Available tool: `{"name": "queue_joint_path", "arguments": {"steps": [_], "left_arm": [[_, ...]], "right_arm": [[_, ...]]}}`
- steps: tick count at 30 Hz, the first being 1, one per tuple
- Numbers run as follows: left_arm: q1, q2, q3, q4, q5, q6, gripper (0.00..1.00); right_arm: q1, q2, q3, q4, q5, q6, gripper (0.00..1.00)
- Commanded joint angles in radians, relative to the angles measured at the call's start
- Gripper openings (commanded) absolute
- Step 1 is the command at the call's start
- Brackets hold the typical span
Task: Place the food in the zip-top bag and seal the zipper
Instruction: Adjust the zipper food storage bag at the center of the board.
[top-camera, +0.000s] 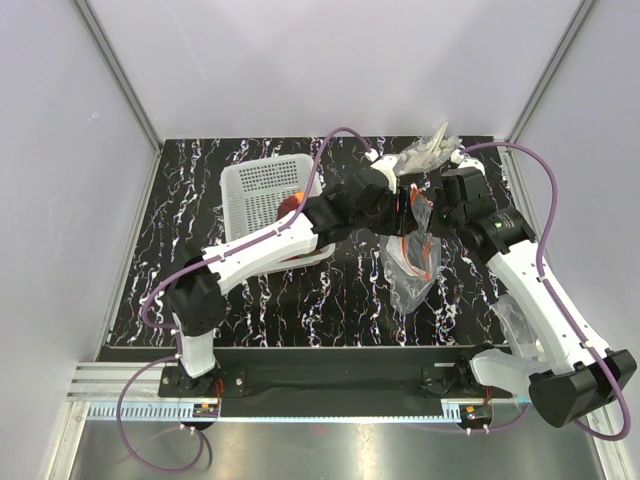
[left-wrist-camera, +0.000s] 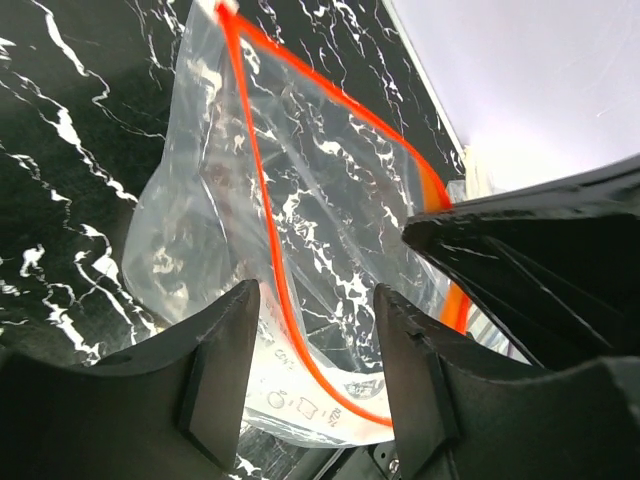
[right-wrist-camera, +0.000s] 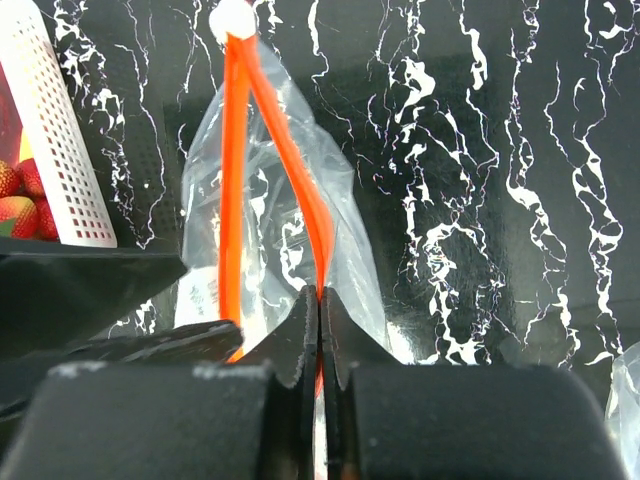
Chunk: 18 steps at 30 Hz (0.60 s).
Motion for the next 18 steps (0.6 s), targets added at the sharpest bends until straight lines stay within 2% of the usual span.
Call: {"name": "queue_joint_path", "arguments": {"steps": [1, 9, 18], "left_arm": [[0.000, -0.069, 0.007, 0.025, -0.045, 0.034, 0.55], [0.004, 0.032, 0.101, -0.013, -0.018, 0.050, 0.45], [0.007, 0.121, 0.138, -0.053, -0.045, 0.057, 0.42]], "right_arm": [[0.009, -0.013, 0.003, 0.028, 0.017, -0.008, 0.00], [0.009, -0.013, 0.010, 0.029, 0.011, -0.008, 0.00], [0.010, -0.036, 0.005, 0.037, 0.002, -0.008, 0.00]]}}
